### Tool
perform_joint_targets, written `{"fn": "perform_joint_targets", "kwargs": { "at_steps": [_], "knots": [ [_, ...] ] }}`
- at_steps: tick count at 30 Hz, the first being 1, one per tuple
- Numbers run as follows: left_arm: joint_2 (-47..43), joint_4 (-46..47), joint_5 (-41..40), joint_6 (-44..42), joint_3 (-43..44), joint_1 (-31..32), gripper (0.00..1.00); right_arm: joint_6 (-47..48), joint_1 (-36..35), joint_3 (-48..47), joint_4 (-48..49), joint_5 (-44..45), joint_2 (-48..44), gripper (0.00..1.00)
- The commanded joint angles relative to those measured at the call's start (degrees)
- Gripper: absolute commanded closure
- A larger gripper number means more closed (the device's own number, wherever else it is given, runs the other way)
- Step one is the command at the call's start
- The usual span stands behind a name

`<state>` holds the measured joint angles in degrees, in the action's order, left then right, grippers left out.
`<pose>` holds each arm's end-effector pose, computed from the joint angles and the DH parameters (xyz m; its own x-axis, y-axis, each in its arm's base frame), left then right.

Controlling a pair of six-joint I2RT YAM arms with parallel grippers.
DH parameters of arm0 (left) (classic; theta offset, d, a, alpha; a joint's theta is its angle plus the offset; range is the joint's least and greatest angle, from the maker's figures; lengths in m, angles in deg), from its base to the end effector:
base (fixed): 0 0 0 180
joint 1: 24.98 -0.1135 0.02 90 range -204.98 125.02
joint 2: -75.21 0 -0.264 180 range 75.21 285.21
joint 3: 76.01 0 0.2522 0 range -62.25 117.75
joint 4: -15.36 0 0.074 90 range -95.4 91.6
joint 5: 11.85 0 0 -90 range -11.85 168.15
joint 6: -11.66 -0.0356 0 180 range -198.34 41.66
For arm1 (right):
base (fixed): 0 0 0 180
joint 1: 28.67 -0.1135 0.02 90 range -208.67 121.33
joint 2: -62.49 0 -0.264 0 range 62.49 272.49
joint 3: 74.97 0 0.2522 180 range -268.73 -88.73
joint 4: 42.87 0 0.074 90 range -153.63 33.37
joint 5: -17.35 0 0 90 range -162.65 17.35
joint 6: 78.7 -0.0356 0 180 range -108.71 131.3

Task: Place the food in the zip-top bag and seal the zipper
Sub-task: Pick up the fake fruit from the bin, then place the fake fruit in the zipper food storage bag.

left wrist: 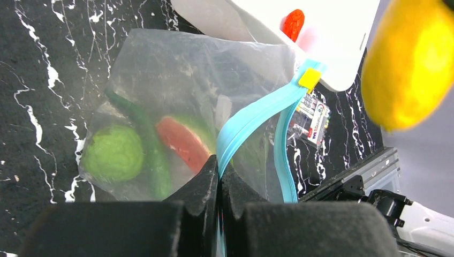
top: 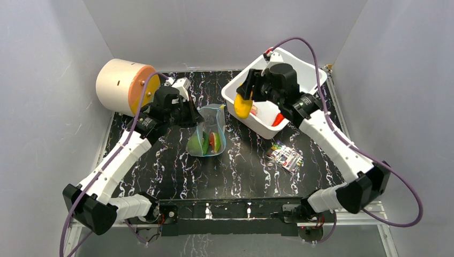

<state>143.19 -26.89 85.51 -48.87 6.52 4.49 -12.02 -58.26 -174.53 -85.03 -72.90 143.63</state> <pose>0.2258 -0.1328 0.3708 -0.6410 -0.1982 -0.7415 0.3117 0.8156 -0.4874 0.2773 0.1576 0.4099 -0.5183 0.1609 -0.8399 -0.3181 0.8754 0.3640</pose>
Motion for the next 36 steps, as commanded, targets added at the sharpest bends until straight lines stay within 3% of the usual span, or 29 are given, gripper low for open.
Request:
{"fn": "perform_joint_targets", "kwargs": {
  "at_steps": [1, 11, 22, 30, 36],
  "knots": [
    [1.01, 1.18, 3.12, 2.73, 1.82, 0.21, 1.0, -6.39, -2.24, 6.11, 13.75, -2.77, -8.92, 0.72],
    [0.75, 4.77, 8.09, 8.19, 0.23, 0.2, 1.0, -10.27, -9.55, 14.04, 22.4, -1.44, -13.93, 0.73],
    [0.63, 5.5, 9.02, 10.13, -0.58, 0.23, 1.0, -10.55, -14.26, 16.63, 27.31, -2.99, -11.63, 0.71],
    [1.56, 5.7, 10.85, 11.4, 0.26, 0.2, 1.0, -12.23, -18.67, 19.72, 27.65, 0.3, -10.54, 0.69],
    [0.76, 7.34, 11.15, 10.67, -0.7, 0.22, 1.0, -9.41, -19.62, 18.81, 19.07, 9.25, -8.79, 0.63]
  ]
}}
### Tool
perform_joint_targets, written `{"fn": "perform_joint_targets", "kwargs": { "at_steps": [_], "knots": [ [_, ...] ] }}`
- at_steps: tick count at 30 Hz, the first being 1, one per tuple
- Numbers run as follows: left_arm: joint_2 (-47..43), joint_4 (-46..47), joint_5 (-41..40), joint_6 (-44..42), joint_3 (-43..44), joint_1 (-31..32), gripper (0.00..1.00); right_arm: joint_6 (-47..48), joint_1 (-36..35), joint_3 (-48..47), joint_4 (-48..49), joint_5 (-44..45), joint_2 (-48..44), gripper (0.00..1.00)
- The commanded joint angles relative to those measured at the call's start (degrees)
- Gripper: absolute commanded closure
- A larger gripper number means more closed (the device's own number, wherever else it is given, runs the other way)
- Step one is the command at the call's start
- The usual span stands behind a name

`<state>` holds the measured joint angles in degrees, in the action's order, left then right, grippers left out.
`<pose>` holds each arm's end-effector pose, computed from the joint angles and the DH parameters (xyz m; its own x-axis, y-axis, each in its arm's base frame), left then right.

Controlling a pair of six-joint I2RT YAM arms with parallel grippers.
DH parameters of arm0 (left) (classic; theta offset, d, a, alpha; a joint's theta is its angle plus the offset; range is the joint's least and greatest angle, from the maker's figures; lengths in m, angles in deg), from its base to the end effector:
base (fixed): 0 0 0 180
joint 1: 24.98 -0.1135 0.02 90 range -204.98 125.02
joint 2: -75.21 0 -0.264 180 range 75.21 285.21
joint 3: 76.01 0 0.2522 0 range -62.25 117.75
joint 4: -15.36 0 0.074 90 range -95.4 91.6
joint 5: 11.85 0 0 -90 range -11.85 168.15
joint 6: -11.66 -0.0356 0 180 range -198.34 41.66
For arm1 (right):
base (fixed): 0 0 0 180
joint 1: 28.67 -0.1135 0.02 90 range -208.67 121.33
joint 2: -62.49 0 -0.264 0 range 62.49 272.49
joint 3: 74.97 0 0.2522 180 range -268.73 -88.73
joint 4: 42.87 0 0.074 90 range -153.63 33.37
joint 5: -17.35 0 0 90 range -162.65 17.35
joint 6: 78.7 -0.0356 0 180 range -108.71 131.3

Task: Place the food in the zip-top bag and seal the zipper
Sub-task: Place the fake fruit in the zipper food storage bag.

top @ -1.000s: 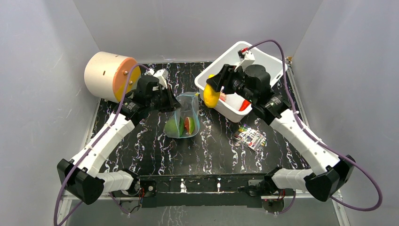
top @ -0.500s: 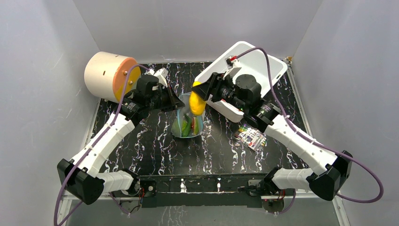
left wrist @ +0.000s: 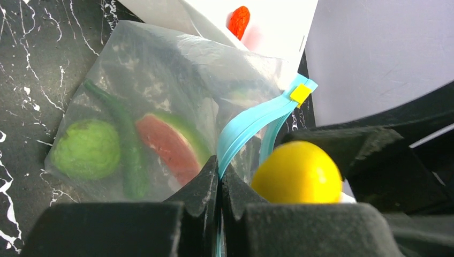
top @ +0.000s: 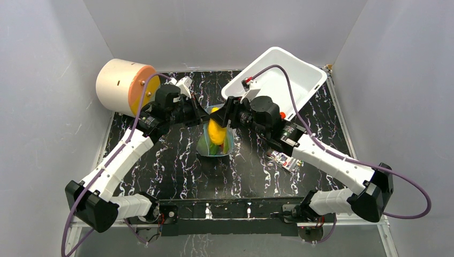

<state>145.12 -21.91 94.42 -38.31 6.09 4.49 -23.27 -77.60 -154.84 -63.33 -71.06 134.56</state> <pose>0.2335 -0.1434 0.3688 -0.7284 -0.2976 -0.6171 0.2934 0.6785 -0.6735 0.1949 0.2221 0.3749 -0.5361 0.2482 -0.8069 -0.5242 0.6513 0.5486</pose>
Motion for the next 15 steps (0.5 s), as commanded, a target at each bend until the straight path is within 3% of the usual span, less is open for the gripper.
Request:
{"fn": "perform_joint_targets", "kwargs": {
  "at_steps": [1, 7, 15],
  "knots": [
    [-1.25, 2.51, 2.33, 0.08, -0.3, 0.23, 1.0, 2.28, -0.29, -0.64, -3.45, 8.21, 0.18, 0.63],
    [-1.09, 2.64, 3.41, -0.24, -0.11, 0.2, 1.0, 3.35, -0.29, 1.21, -2.84, 8.01, -0.58, 0.6],
    [-0.99, 2.42, 3.17, -0.82, 0.2, 0.21, 1.0, 4.79, -0.29, -0.54, -4.29, 7.26, 0.32, 0.47]
  ]
}}
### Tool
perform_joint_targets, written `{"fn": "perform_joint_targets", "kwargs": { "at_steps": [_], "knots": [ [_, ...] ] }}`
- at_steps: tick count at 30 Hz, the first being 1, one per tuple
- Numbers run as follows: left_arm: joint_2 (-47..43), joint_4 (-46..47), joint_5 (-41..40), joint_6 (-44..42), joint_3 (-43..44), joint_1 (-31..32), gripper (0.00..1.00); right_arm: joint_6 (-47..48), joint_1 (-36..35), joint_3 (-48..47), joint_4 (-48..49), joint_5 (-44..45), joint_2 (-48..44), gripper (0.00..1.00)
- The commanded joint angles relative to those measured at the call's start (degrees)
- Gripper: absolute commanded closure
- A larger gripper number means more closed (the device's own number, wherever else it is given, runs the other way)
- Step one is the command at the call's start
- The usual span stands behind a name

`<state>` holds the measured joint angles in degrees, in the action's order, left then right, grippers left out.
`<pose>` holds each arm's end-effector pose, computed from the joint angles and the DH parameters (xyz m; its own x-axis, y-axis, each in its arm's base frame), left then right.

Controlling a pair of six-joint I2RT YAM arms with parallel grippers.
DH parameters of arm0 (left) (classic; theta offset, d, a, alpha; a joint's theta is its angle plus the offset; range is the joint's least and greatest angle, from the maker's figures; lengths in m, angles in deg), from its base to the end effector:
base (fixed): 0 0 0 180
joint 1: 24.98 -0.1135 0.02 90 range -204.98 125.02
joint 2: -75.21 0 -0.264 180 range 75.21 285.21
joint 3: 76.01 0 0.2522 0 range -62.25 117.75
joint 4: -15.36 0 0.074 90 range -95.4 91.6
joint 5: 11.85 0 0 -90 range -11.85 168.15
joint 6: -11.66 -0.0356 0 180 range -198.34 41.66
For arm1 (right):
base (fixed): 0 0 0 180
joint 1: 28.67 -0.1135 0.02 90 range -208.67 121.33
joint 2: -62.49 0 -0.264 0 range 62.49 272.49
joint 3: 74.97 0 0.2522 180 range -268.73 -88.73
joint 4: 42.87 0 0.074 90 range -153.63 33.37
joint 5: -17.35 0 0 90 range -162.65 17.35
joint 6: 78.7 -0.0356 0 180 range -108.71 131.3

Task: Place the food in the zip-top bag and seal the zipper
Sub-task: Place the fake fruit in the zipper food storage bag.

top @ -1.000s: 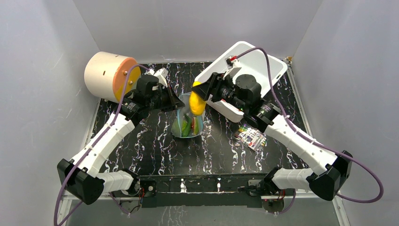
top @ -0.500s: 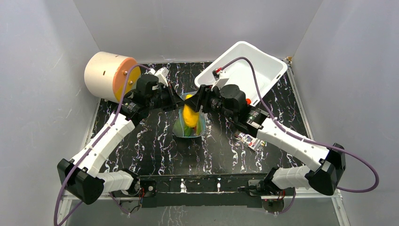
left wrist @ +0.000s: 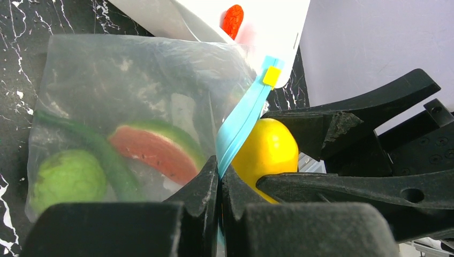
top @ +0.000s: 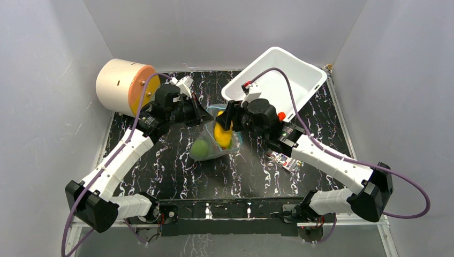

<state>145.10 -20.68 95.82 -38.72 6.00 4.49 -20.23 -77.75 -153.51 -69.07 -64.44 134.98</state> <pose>0.2336 -0.1444 0.3706 -0.7249 -0.2883 -0.6257 0.3220 0.6610 -0.6777 0.1964 0.2188 0.3542 -0.5375 0.1701 -0.8259 -0.4446 0.7750 0.4490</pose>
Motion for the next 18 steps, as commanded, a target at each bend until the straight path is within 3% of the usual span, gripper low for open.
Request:
{"fn": "perform_joint_targets", "kwargs": {
  "at_steps": [1, 5, 14, 18],
  "knots": [
    [-1.09, 1.08, 1.63, -0.42, 0.08, 0.2, 1.0, 1.88, -0.14, -2.09, 1.46, 0.17, -0.09, 0.45],
    [-1.2, 1.16, 1.73, -0.29, -0.55, 0.22, 1.0, 2.02, -0.14, -3.11, 0.6, -2.08, 0.05, 0.36],
    [-0.98, 1.47, 0.87, -0.74, -1.54, 0.23, 1.0, 1.39, -0.12, -3.97, 0.66, -3.69, -2.5, 0.36],
    [-0.14, 0.22, -1.0, -3.03, -1.82, 0.21, 1.0, 5.8, -0.13, -5.35, -0.64, -3.61, -3.34, 0.35]
  ]
}}
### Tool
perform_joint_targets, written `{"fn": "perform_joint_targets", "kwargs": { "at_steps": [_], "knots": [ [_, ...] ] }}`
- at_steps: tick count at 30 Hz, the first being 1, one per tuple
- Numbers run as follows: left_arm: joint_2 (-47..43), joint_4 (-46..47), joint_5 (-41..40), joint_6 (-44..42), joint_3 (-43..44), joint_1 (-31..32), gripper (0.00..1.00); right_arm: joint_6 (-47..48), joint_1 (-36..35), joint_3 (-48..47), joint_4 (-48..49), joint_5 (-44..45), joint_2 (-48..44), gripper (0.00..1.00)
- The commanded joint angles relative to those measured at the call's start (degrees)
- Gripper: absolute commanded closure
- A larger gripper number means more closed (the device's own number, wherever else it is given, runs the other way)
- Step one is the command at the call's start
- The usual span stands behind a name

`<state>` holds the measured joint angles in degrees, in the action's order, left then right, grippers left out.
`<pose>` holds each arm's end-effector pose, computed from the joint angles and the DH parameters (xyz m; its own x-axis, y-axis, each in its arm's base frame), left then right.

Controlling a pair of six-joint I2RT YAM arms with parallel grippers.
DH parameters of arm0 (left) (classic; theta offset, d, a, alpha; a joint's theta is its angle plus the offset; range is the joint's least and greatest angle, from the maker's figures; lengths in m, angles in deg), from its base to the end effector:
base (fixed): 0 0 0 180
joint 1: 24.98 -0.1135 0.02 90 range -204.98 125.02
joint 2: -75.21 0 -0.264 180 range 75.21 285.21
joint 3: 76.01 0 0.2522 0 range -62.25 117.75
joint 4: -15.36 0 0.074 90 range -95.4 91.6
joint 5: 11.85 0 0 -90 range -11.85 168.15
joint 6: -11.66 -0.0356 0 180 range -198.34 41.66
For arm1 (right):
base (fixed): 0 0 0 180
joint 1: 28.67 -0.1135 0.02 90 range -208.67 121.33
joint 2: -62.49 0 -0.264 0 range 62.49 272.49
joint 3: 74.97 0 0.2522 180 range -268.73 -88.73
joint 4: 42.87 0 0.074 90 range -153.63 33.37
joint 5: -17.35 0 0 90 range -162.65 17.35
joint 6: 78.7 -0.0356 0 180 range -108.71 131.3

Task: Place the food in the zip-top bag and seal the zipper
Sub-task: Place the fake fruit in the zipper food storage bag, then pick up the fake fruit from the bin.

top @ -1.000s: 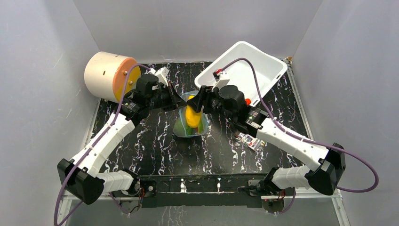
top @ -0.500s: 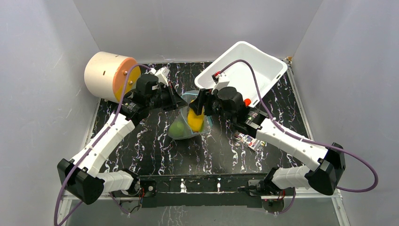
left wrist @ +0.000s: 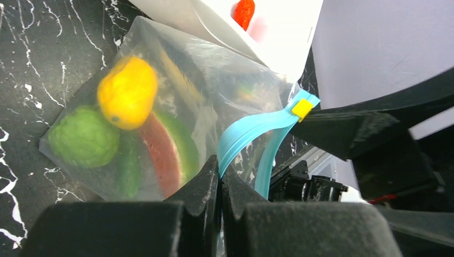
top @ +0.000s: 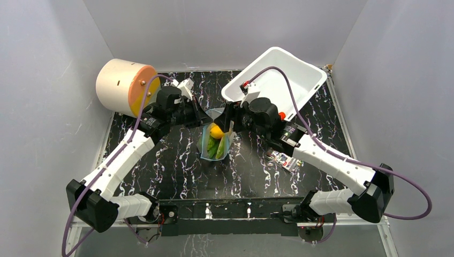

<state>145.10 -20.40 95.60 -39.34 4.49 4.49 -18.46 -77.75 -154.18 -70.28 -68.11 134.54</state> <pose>0.2340 -0.1445 0.3620 -0.7316 -0.2762 -0.6233 0.3155 0.6733 -0.6687 0.1931 0.2185 0.3582 -0.5466 0.1249 -0.8281 -0.4992 0.7454 0.4419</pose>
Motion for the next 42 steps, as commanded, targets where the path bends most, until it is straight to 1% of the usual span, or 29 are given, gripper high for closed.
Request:
{"fn": "perform_joint_targets", "kwargs": {
  "at_steps": [1, 6, 9, 12, 15, 18, 23, 29, 32, 38, 42],
  "knots": [
    [0.0, -0.93, -1.84, -3.36, -0.18, 0.23, 1.0, 5.32, -0.14, -5.36, 0.03, 1.18, -3.1, 0.35],
    [-0.01, -4.02, -5.5, -6.74, 0.25, 0.23, 1.0, 12.11, 0.02, -8.66, -4.55, 5.54, -3.14, 0.32],
    [-0.51, -4.1, -6.51, -7.83, 0.4, 0.16, 1.0, 14.81, 0.07, -10.7, -7.85, 10.56, -2.42, 0.32],
    [-0.67, -4.59, -8.3, -9.23, 0.85, 0.16, 1.0, 16.88, 0.59, -11.75, -9.11, 14.47, -2.48, 0.32],
    [-1.16, -5.64, -10.71, -11.12, 0.97, 0.2, 1.0, 18.37, 2.77, -11.9, -9.04, 15.01, -2.44, 0.32],
    [-1.88, -7.08, -12.42, -12.89, 0.68, 0.23, 1.0, 18.69, 8.28, -12.11, -9.86, 11.27, -1.43, 0.31],
    [-2.66, -8.62, -13.22, -14.7, 0.54, 0.16, 1.0, 18.61, 18.62, -11.83, -9.94, 0.46, 1.35, 0.31],
    [-3.88, -8.98, -12.47, -15.05, -0.38, 0.23, 1.0, 19.32, 27.15, -11.17, -8.75, -6.63, 8.2, 0.3],
    [-4.84, -8.68, -12.36, -14.65, -1.17, 0.23, 1.0, 17.91, 29.42, -13.1, -9.45, -9.84, 13.6, 0.3],
    [-6.78, -9.14, -12.69, -14.01, -2.2, 0.22, 1.0, 18.41, 32.02, -21.38, -15.07, -18.51, 25.31, 0.28],
    [-8.08, -9.89, -13.35, -13.63, -2.62, 0.22, 1.0, 19.16, 32.51, -27.88, -19.67, -21.56, 34.01, 0.26]
  ]
}}
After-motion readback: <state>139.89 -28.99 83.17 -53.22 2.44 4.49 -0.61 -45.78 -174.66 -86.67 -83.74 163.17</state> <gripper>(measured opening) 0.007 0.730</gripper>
